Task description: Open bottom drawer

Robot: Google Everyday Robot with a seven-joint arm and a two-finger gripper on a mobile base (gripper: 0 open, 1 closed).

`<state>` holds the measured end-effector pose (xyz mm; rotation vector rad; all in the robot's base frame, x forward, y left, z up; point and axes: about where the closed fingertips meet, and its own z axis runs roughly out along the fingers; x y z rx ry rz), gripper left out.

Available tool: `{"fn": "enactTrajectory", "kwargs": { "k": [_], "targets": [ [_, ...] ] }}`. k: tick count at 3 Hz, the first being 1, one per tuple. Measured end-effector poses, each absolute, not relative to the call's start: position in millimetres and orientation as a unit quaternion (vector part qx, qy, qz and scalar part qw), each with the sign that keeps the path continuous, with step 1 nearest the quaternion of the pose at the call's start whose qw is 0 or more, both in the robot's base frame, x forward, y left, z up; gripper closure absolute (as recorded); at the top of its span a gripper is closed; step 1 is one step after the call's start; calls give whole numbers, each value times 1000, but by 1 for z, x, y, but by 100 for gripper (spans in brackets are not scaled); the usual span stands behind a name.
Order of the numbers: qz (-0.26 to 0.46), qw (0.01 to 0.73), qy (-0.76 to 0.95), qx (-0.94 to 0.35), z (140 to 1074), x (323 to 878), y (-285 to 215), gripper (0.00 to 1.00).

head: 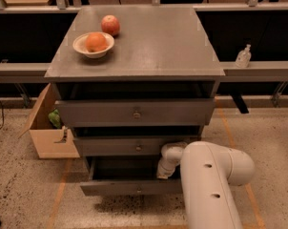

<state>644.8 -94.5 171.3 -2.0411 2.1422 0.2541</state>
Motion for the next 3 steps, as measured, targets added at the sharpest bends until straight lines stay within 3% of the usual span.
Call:
{"fn": "enactTrajectory", "kwargs": {
  "k": [1,3],
  "targets": [
    [86,85,718,-685,170,643,-94,82],
    [87,85,718,-685,169,643,-94,35]
  ]
}}
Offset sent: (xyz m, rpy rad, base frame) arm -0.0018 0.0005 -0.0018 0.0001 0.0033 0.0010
